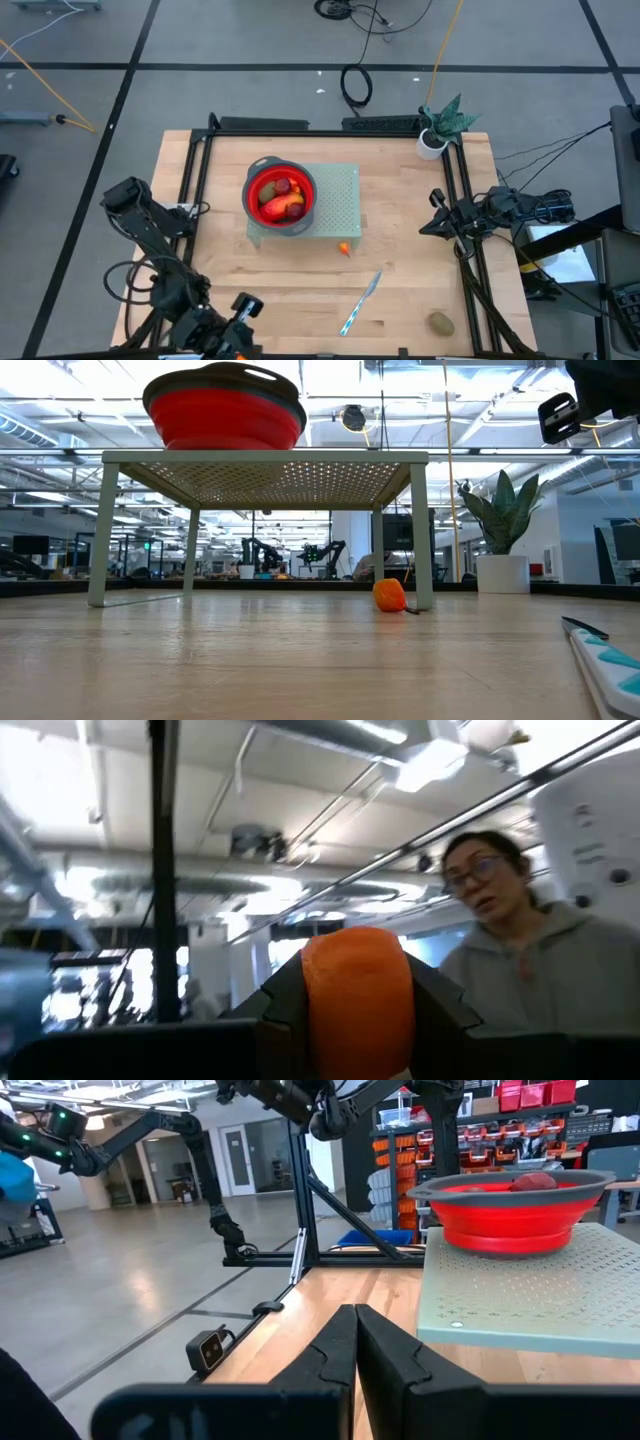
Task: Pick & Place Fruit
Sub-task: Put the orange into the red strainer bowl on the shelf
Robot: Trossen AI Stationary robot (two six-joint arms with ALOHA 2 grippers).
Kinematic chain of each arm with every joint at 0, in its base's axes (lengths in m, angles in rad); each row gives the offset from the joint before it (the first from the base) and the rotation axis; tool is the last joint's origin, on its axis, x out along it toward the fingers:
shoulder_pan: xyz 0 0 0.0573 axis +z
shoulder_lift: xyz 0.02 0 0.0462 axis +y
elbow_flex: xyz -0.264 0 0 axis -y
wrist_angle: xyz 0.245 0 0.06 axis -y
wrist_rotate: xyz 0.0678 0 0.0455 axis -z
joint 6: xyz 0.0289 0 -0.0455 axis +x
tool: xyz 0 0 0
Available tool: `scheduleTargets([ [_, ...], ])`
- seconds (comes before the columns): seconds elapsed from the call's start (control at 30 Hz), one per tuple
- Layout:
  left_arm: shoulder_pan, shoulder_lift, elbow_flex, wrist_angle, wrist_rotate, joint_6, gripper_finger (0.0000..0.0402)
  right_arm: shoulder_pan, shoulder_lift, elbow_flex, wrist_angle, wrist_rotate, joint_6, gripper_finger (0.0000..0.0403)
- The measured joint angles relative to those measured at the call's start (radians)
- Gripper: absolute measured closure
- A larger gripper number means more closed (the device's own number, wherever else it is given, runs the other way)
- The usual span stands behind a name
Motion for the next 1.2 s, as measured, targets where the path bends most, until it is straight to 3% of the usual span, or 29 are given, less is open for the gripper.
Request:
scheduleTargets([
  [0.1,0.006,-0.001,0.0,0.008,0.057,0.016,0.0295,0.0,0.0,0.0,0.0,0.0,0.0,0.0399],
  [0.27,0.006,-0.001,0.0,0.013,0.056,0.009,0.0295,0.0,0.0,0.0,0.0,0.003,0.0,0.0399],
  [0.53,0.006,0.0,0.0,0.297,-0.129,0.058,0.0295,0.0,0.0,0.0,0.0,0.004,0.0,0.0399],
  [0.8,0.018,0.0,0.004,0.504,-0.223,0.147,0.0295,0.0,0.0,0.0,0.0,0.004,0.0,0.0399],
  [1.0,0.042,-0.001,0.07,0.505,-0.48,0.169,0.0295,0.0,0.0,0.0,0.0,0.004,0.0,0.0399],
  [1.2,0.091,-0.001,0.102,0.43,-0.999,0.252,0.0295,0.0,0.0,0.0,0.0,0.004,0.0,0.0399],
])
